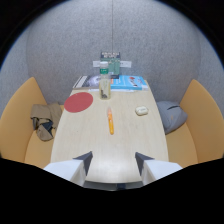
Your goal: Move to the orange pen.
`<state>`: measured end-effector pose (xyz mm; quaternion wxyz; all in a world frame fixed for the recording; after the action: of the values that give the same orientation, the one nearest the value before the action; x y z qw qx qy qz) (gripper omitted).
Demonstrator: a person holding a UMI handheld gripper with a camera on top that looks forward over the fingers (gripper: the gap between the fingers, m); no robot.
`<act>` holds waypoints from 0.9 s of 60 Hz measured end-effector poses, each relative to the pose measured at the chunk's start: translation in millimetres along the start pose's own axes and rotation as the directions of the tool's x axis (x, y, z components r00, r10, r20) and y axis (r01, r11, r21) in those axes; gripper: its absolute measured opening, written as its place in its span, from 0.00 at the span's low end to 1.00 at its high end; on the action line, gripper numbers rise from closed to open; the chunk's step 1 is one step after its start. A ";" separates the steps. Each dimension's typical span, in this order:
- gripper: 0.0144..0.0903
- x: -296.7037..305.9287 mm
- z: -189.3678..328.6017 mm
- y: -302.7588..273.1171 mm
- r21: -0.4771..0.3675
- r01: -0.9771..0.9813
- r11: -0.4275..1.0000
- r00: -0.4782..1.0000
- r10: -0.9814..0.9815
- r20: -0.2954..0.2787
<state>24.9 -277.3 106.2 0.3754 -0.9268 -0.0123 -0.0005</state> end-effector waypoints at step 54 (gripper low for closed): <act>0.96 -15.6 186.0 -80.2 -0.044 0.066 0.997 0.998 -0.066 0.005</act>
<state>5.9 -90.6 28.2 0.3548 -0.9338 -0.0435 -0.0116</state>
